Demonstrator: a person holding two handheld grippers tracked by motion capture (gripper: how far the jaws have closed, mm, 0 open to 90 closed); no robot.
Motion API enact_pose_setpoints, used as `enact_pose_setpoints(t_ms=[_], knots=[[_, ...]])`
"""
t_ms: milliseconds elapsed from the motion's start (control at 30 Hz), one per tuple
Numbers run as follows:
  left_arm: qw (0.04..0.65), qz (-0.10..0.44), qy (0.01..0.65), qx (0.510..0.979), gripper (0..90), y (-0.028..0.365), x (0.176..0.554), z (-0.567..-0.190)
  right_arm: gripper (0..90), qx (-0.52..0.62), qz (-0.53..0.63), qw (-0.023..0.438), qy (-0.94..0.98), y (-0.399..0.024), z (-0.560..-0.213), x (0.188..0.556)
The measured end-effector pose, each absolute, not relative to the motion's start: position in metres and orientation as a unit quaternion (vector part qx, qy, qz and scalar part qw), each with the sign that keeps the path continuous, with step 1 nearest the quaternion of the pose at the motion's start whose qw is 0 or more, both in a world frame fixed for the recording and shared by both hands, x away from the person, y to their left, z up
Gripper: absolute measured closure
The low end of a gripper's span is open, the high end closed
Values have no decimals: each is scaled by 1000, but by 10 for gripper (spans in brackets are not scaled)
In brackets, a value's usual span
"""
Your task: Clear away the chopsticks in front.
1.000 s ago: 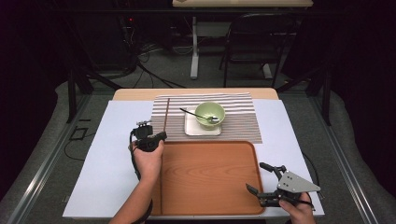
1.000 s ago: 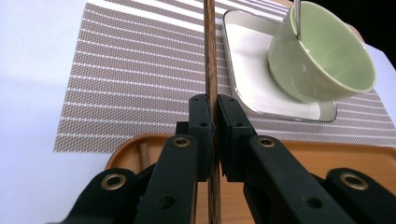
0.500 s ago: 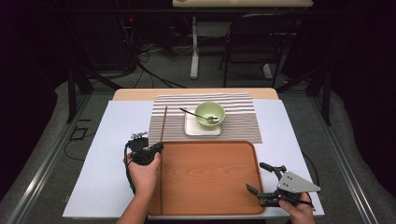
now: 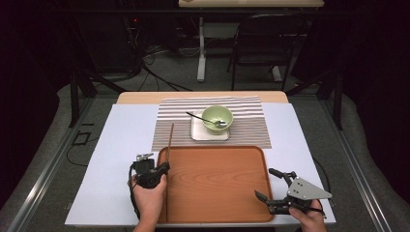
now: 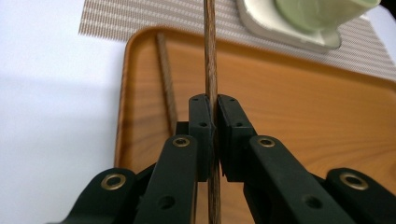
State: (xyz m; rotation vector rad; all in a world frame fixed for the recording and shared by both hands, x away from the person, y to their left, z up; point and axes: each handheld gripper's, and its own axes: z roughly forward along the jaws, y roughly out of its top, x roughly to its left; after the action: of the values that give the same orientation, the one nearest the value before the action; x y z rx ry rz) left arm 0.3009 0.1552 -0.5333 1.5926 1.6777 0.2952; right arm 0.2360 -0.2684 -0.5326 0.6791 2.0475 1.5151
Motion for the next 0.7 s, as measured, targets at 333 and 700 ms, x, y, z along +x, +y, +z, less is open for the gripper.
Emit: enact_pose_setpoints(t_ms=[333, 700], knots=[[383, 107, 672, 625, 853, 162, 278, -546, 149, 250, 554, 252, 753, -268, -533, 236], [378, 105, 673, 627, 852, 166, 262, -545, 149, 251, 554, 252, 753, -268, -533, 236]])
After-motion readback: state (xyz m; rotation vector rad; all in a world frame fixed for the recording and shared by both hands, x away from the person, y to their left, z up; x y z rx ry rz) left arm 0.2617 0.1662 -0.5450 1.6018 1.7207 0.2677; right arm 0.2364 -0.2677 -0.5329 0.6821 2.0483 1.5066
